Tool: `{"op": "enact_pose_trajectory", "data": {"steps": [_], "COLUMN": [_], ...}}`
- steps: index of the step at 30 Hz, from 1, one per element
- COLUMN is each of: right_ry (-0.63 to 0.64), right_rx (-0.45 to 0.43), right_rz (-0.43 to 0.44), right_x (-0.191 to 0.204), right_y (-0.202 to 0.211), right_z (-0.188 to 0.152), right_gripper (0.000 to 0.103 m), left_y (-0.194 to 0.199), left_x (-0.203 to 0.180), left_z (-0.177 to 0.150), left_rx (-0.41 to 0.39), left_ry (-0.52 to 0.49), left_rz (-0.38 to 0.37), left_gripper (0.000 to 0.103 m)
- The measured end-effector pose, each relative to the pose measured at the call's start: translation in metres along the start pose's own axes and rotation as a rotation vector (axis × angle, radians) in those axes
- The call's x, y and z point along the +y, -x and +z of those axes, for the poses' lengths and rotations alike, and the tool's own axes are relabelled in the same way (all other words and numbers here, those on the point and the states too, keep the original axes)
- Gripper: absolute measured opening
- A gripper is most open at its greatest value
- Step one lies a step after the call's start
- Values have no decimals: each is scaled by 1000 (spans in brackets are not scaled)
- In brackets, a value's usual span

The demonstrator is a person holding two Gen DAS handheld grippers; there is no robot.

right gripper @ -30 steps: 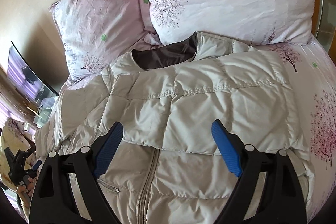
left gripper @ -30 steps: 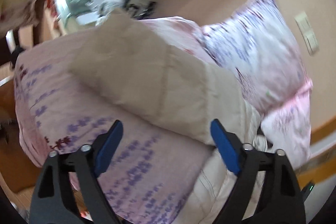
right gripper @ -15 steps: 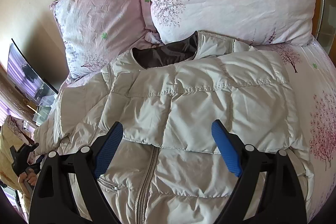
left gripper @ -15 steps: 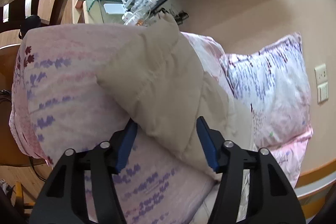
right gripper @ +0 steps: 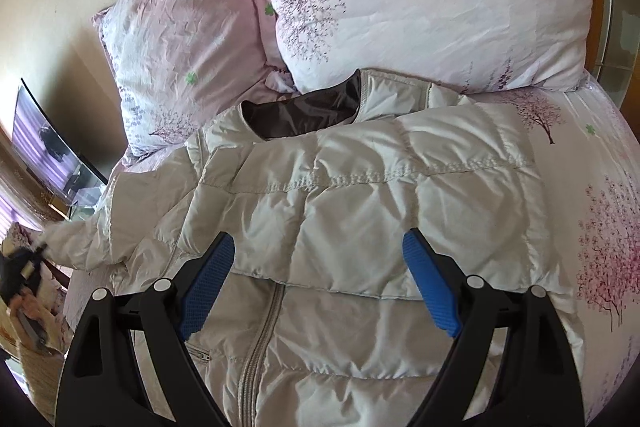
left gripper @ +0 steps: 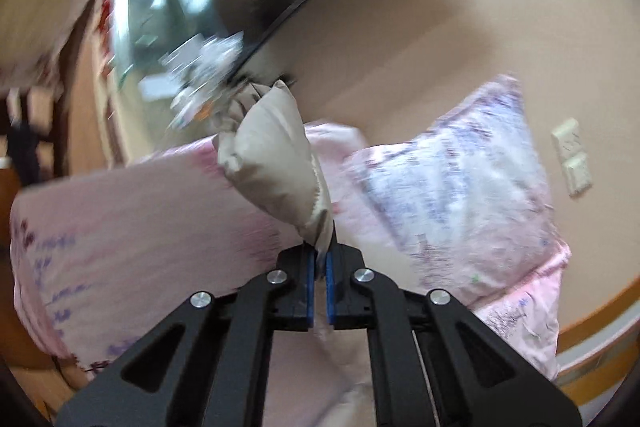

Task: Fold large clothes

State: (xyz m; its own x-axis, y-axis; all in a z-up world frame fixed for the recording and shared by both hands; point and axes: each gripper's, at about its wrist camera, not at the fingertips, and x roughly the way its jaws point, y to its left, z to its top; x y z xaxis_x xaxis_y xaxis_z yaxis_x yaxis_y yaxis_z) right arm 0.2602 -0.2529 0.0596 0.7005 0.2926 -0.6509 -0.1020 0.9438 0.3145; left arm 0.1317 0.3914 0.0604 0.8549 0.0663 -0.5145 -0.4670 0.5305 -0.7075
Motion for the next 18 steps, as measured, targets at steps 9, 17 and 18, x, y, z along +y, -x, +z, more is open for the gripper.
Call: {"op": "enact_pose_trajectory", "data": {"steps": [9, 17, 18], "right_ry": [-48, -106, -112], "right_rx": [-30, -55, -56], "right_rz": [-15, -48, -49], "right_x": [-22, -47, -50], "right_y": [12, 22, 22], "right_z": [1, -1, -1], "right_gripper": [88, 88, 88], "left_y": [2, -36, -42], "left_x": [-176, -277, -283], "left_z": [-56, -187, -202], "left_rx": [120, 423, 458], "left_ry": [-318, -522, -539], "left_rz": [-355, -581, -585], "left_gripper": [5, 5, 5]}}
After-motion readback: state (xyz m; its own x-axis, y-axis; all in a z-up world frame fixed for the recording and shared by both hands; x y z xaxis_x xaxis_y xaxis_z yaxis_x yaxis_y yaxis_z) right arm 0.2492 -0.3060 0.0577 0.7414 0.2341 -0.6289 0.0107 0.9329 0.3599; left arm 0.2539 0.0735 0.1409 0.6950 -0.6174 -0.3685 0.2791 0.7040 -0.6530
